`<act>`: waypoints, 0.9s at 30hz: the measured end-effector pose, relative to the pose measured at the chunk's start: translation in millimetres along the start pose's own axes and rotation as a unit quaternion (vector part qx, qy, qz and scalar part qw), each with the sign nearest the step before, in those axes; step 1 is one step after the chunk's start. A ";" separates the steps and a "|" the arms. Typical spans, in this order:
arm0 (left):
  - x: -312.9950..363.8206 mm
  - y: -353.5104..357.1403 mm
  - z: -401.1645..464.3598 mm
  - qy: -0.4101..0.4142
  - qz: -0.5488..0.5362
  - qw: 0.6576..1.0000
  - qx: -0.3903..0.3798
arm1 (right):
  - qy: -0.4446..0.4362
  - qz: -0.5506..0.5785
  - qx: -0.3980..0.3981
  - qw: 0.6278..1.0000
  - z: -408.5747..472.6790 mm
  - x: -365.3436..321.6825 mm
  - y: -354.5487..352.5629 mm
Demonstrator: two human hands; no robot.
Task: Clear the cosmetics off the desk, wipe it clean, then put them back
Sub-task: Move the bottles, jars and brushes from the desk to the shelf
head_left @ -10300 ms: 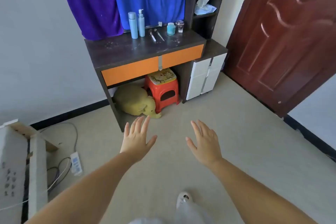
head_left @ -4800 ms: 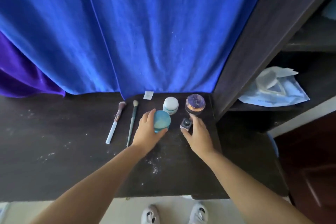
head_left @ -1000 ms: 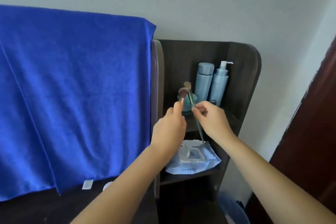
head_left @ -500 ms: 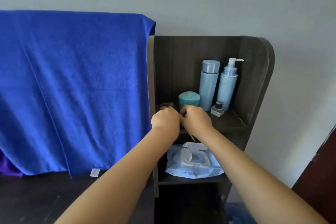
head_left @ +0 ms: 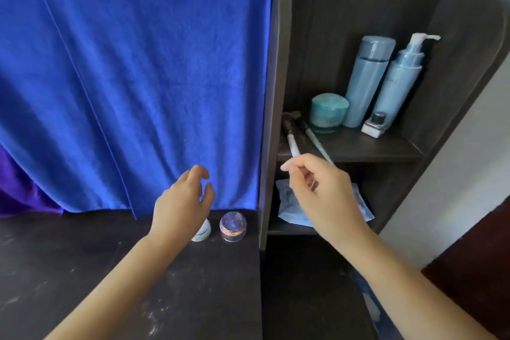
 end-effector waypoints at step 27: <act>-162.5 150.3 -53.9 -0.048 -0.131 0.976 -0.166 | 0.170 -0.150 -0.021 0.974 -146.2 163.0 205.8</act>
Point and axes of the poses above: each hand's wrist, its own z-axis towards the middle knuckle, its own y-axis out of the palm, x = y × z, the point moved 8 cm from there along z, towards the middle knuckle, and after that the axes turned 15 degrees about x, right-handed, at the moved point
